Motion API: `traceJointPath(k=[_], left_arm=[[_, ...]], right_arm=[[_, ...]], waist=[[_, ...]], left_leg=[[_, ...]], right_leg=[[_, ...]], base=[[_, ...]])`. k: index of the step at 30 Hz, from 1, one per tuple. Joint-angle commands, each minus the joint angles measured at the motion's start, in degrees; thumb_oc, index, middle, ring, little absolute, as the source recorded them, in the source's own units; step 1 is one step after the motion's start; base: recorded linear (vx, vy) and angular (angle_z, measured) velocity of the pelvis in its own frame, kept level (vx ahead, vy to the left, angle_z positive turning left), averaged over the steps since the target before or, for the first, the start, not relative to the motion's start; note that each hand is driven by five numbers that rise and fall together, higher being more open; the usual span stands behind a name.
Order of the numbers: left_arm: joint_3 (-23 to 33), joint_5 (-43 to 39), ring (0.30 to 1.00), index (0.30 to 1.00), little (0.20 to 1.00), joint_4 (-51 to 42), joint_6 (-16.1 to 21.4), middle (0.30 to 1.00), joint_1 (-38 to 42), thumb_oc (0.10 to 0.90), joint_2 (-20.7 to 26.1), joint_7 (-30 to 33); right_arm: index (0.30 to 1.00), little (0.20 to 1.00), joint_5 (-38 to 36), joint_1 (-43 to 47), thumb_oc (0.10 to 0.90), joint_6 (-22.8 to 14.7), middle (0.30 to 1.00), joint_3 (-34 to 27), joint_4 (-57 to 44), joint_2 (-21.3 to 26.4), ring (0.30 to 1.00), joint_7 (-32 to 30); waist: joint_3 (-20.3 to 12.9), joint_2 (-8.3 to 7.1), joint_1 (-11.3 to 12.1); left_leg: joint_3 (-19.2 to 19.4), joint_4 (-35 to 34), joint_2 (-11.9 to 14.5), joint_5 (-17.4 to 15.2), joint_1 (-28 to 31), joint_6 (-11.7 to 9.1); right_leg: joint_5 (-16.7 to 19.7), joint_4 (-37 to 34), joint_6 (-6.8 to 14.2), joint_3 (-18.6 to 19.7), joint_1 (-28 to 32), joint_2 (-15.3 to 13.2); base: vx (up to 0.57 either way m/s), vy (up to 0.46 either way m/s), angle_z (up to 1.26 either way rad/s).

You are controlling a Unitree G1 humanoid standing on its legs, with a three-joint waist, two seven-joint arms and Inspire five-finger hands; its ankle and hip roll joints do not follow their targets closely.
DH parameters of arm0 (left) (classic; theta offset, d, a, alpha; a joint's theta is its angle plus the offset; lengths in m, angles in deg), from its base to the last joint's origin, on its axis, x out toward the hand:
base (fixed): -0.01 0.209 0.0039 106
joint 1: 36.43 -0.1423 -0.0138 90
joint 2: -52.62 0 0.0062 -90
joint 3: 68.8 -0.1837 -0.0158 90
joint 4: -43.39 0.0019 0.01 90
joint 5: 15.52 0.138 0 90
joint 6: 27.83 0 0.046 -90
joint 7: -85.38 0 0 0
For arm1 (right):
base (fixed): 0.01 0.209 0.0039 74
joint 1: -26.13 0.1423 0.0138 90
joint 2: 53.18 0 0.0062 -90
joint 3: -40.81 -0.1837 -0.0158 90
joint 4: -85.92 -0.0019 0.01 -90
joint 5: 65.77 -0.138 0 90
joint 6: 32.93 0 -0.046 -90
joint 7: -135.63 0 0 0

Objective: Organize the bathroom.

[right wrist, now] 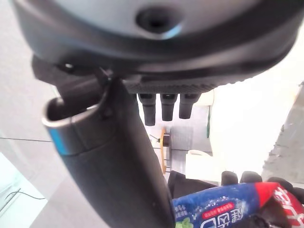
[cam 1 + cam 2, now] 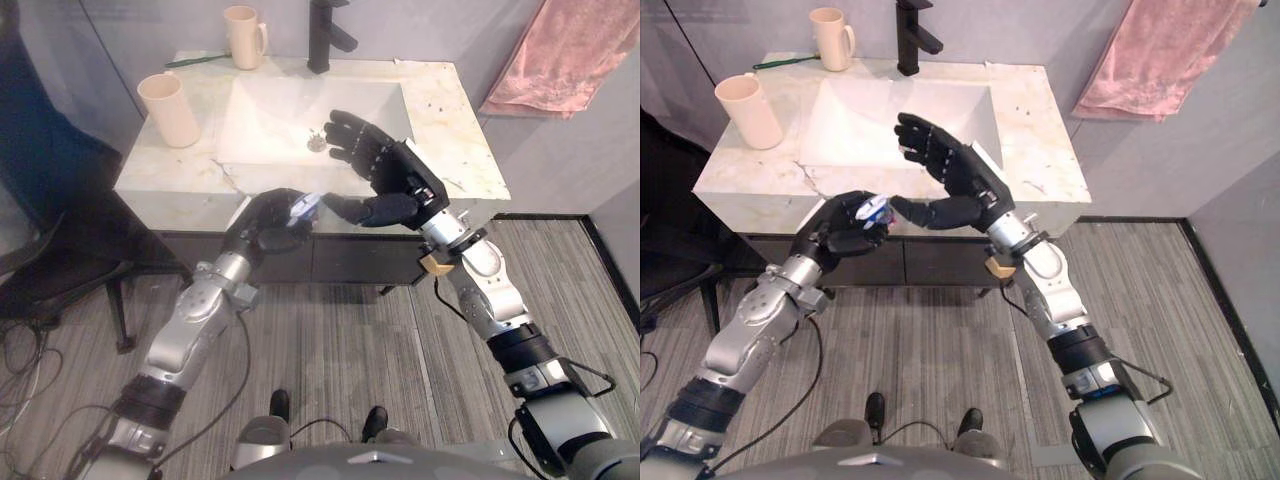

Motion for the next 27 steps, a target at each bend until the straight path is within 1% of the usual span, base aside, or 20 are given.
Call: traceJointPath(k=[1, 4, 8, 12, 15, 22, 23, 24, 26, 27], left_arm=[[-1.2, -1.1, 0.389, 0.389, 0.389, -0.3, 5.0, 0.389, 11.3, 0.460, -2.4, 0.0], [-1.5, -0.6, 0.392, 0.392, 0.392, 0.2, 5.2, 0.392, 11.2, 0.461, -2.9, -0.2], [-1.7, -0.6, 0.394, 0.394, 0.394, 0.6, 5.5, 0.394, 11.1, 0.463, -2.9, -0.3], [-1.5, -0.6, 0.396, 0.396, 0.396, 0.6, 5.6, 0.396, 10.8, 0.464, -2.9, -0.9], [-1.4, -0.6, 0.399, 0.399, 0.399, 0.3, 5.5, 0.399, 10.5, 0.466, -2.8, -1.3], [-1.9, -0.3, 0.406, 0.406, 0.406, 0.5, 5.6, 0.406, 10.4, 0.471, -3.1, -1.1], [-1.9, -0.4, 0.411, 0.411, 0.411, 0.6, 5.6, 0.411, 10.6, 0.474, -3.1, -1.1], [-1.9, -0.4, 0.411, 0.411, 0.411, 0.6, 5.6, 0.411, 10.6, 0.474, -3.1, -1.1], [-1.8, -0.4, 0.411, 0.411, 0.411, 0.7, 5.6, 0.411, 10.6, 0.474, -3.1, -1.2], [-1.9, -0.3, 0.413, 0.413, 0.413, 0.7, 5.5, 0.413, 10.8, 0.475, -3.2, -1.2]], right_arm=[[0.900, 0.900, -3.9, 5.3, 0.800, -5.1, 0.900, -2.4, -6.1, 0.5, 0.900, 3.1], [0.900, 0.900, -3.8, 4.9, 0.800, -2.5, 0.900, -0.4, -5.9, -0.1, 0.900, 6.8], [0.900, 0.900, -3.7, 4.8, 0.800, -1.4, 0.900, 0.6, -5.9, -0.8, 0.900, 8.0], [0.900, 0.900, -2.2, 4.9, 0.800, -0.2, 0.900, 1.1, -6.3, -0.9, 0.900, 8.0], [0.900, 0.900, -1.7, 4.9, 0.800, 0.4, 0.900, 1.1, -6.5, -0.8, 0.900, 8.0], [0.900, 0.900, -1.1, 5.1, 0.800, 0.0, 0.900, 1.7, -5.2, -0.8, 0.900, 7.8], [0.646, 0.646, -1.0, 5.5, 0.631, 0.3, 0.646, 1.9, -4.6, -1.0, 0.646, 8.0], [0.606, 0.606, -0.9, 5.5, 0.604, 0.4, 0.606, 1.9, -4.6, -1.0, 0.606, 8.0], [0.585, 0.585, -0.9, 5.7, 0.590, 0.8, 0.585, 2.0, -4.3, -1.0, 0.585, 8.2], [0.460, 0.460, -0.5, 5.8, 0.507, 0.5, 0.460, 2.2, -3.5, -1.2, 0.460, 8.4]], waist=[[-6.1, 1.75, 0.7], [-6.1, 1.64, 0.9], [-6.1, 1.63, 1.0], [-6.0, 1.64, 1.2], [-6.0, 1.66, 1.3], [-6.1, 1.57, 1.4], [-6.1, 1.56, 1.5], [-6.1, 1.55, 1.5], [-6.1, 1.54, 1.6], [-6.1, 1.52, 1.7]], left_leg=[[-0.7, 4.2, -4.0, -11.2, 3.4, 2.4], [-0.8, 4.2, -4.0, -11.1, 3.3, 2.4], [-0.8, 4.2, -4.0, -11.1, 3.4, 2.3], [-0.9, 4.2, -3.9, -11.0, 3.3, 2.3], [-1.0, 4.3, -3.9, -11.0, 3.1, 2.3], [-0.9, 4.6, -3.9, -11.1, 3.0, 2.2], [-1.0, 4.7, -4.0, -11.1, 2.9, 2.2], [-1.0, 4.7, -4.0, -11.1, 2.9, 2.2], [-1.1, 4.7, -4.0, -11.1, 3.0, 2.2], [-1.1, 4.8, -4.0, -11.1, 2.9, 2.3]], right_leg=[[-13.6, 11.1, 5.7, 1.6, -2.8, 1.5], [-13.6, 10.9, 5.6, 1.4, -2.6, 1.5], [-13.6, 10.9, 5.6, 1.2, -2.4, 1.4], [-13.6, 11.2, 5.7, 1.0, -2.6, 1.2], [-13.7, 11.2, 5.6, 1.0, -2.6, 1.2], [-13.6, 11.4, 5.7, 0.9, -2.7, 1.1], [-13.7, 11.4, 5.6, 0.9, -2.7, 1.1], [-13.7, 11.4, 5.6, 0.9, -2.7, 1.1], [-13.7, 11.4, 5.6, 0.9, -2.7, 1.0], [-13.7, 11.5, 5.6, 0.8, -2.7, 0.9]], base=[[0.00, 0.000, 0.00], [0.00, 0.000, 0.00], [0.00, 0.000, 0.00], [0.00, 0.000, 0.00], [0.00, 0.000, 0.00], [0.00, 0.000, 0.00], [0.00, 0.000, 0.00], [0.00, 0.000, 0.00], [0.00, 0.000, 0.00], [0.00, 0.000, 0.00]])
